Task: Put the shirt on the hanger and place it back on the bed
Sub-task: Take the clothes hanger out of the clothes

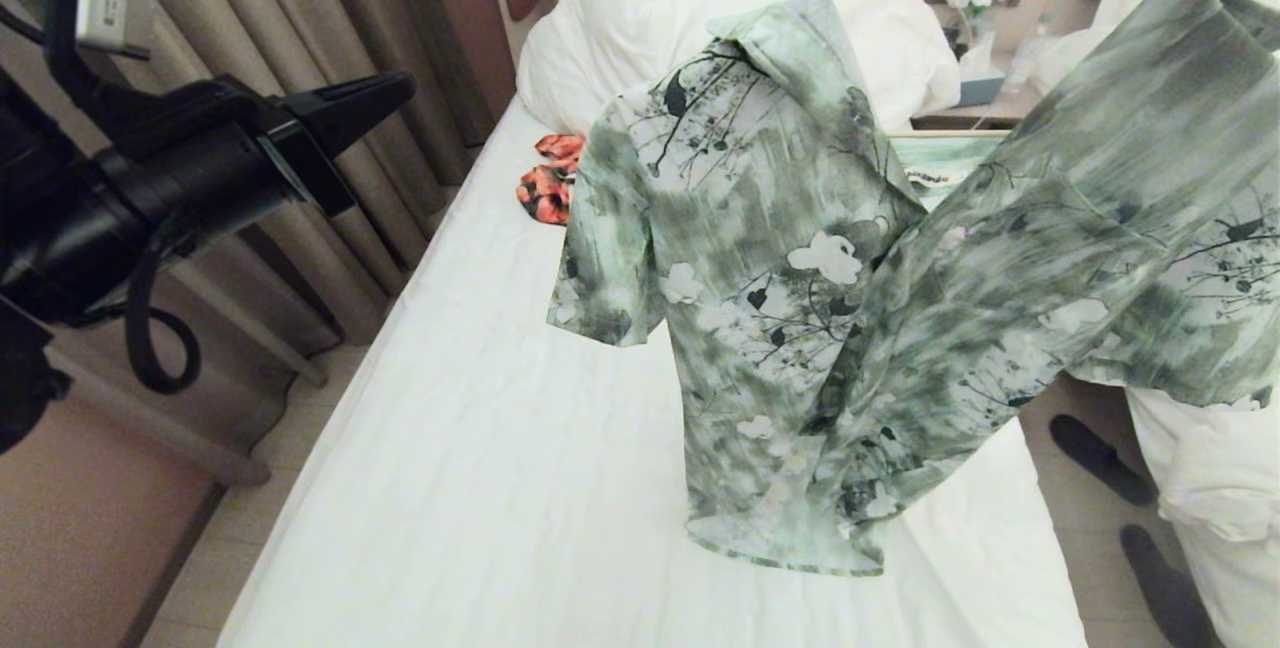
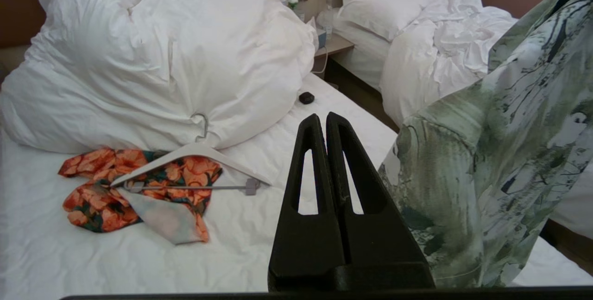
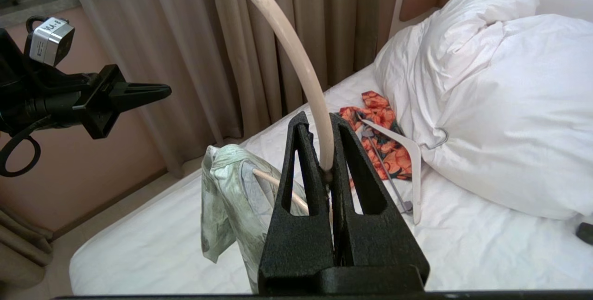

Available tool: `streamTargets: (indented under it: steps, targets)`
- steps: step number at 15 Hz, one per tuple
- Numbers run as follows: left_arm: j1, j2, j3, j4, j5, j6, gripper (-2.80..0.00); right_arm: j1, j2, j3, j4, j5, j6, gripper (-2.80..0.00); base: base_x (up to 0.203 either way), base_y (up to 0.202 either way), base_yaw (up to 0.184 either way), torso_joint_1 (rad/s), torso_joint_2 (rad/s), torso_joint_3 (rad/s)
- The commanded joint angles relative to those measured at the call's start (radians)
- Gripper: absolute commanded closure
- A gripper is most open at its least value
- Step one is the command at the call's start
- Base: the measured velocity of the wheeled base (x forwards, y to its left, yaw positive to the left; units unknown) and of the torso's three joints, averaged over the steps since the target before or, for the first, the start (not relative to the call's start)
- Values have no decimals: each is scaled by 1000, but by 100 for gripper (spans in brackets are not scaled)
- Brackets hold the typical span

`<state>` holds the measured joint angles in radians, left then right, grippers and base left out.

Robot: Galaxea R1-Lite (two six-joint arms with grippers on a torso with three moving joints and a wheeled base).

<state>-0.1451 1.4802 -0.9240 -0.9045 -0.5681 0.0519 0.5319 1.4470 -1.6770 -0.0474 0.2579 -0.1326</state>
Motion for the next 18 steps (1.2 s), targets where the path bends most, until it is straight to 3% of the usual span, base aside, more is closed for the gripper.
streamTargets:
  steps: [1,8,11,14,16,18]
  targets:
    - [-8,-13,5,-4,-4,-1,0,1,0,-4,-1,3,-1,0,0,0,0,0,0,0]
    - [-111,-59,16,-1,38,-35,0,1,9,-28,-2,6,1,0,0,0,0,0,0,0]
    - [-319,-89,23,-2,181,-113,0,0,38,-49,-2,3,1,0,0,0,0,0,0,0]
    - [-586,-102,26,1,432,-143,0,2,69,-81,-2,1,1,0,0,0,0,0,0,0]
    - [-707,-93,56,2,501,-152,0,8,89,-112,-2,1,2,0,0,0,0,0,0,0]
    - [-782,-64,63,4,549,-156,0,29,93,-114,1,0,3,0,0,0,0,0,0,0]
